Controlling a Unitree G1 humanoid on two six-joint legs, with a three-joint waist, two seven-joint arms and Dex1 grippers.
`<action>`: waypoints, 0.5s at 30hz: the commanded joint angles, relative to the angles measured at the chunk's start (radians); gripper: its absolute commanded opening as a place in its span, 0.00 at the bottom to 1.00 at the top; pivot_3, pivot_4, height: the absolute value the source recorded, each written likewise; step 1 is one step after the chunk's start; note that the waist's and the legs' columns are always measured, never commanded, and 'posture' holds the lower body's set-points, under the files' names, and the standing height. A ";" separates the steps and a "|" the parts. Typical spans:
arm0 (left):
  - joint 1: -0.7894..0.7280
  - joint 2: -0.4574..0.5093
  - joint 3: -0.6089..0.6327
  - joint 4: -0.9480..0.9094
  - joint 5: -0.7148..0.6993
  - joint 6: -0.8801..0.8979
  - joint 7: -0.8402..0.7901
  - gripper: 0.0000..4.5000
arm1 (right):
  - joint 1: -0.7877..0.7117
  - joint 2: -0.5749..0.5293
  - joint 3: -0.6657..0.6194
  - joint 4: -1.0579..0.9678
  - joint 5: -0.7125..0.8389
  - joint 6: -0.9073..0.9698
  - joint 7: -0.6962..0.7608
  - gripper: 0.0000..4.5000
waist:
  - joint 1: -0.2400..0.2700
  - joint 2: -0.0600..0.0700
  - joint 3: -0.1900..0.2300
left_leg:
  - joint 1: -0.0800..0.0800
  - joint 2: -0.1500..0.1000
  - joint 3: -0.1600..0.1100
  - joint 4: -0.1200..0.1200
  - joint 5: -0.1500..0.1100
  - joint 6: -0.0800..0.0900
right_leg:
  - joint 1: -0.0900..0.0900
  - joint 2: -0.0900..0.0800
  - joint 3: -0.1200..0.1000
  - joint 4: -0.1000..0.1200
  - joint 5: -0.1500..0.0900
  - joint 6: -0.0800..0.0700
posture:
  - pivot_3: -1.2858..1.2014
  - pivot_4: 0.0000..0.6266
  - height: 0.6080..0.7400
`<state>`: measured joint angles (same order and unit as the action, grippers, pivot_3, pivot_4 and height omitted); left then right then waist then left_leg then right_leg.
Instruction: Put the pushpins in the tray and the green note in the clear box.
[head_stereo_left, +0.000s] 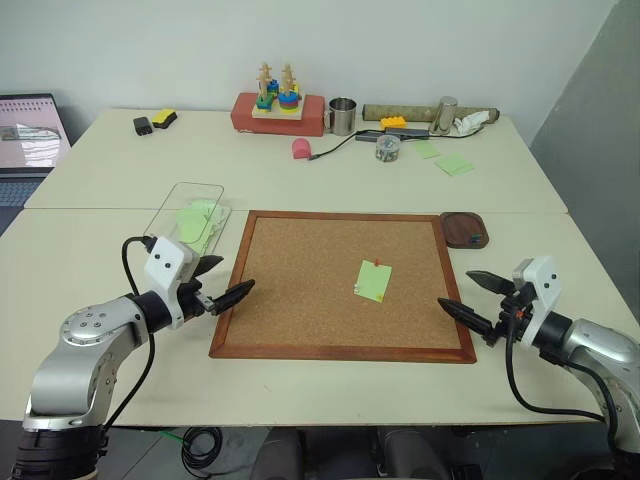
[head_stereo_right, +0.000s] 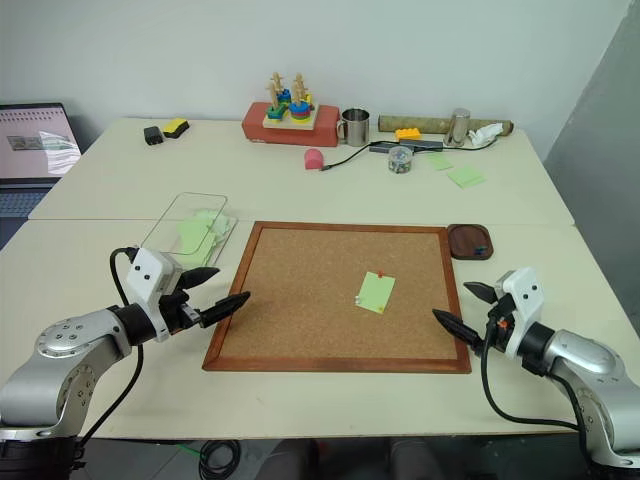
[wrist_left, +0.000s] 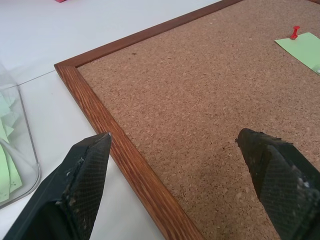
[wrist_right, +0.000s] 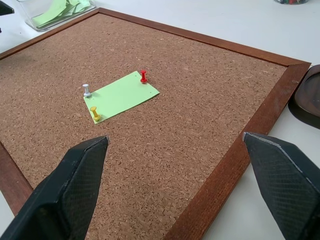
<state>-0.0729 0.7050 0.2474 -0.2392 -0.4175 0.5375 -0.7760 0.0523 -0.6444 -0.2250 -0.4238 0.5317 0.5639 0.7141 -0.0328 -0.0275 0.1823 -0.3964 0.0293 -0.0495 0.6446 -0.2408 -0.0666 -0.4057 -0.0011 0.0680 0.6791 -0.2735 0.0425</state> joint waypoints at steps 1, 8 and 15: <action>-0.007 0.019 0.017 -0.040 -0.030 0.022 -0.008 0.95 | 0.008 -0.007 -0.028 -0.004 -0.003 -0.033 0.005 1.00 | 0.000 0.000 0.000 | 0.000 0.000 0.000 0.000 0.000 0.000 | 0.000 0.000 0.000 0.000 0.000 0.000 | 0.52 0.24 1.00; -0.023 0.017 0.022 -0.037 -0.057 0.048 -0.005 0.95 | 0.008 -0.011 -0.033 0.008 0.000 -0.045 0.007 1.00 | 0.000 0.000 0.000 | 0.000 0.000 0.000 0.000 0.000 0.000 | 0.000 0.000 0.000 0.000 0.000 0.000 | 0.52 0.24 1.00; -0.022 0.017 0.022 -0.051 -0.088 0.057 -0.013 0.95 | 0.002 -0.009 -0.026 0.000 0.009 -0.036 0.002 1.00 | 0.000 0.000 0.000 | 0.000 0.000 0.000 0.000 0.000 0.000 | 0.000 0.000 0.000 0.000 0.000 0.000 | 0.52 0.24 1.00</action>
<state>-0.0865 0.7100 0.2474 -0.2474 -0.4820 0.5950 -0.7796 0.0633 -0.6459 -0.2255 -0.3973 0.5297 0.5382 0.7172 -0.0326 -0.0275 0.1823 -0.3964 0.0293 -0.0495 0.6447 -0.2408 -0.0666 -0.4057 -0.0011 0.0680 0.6792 -0.2735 0.0425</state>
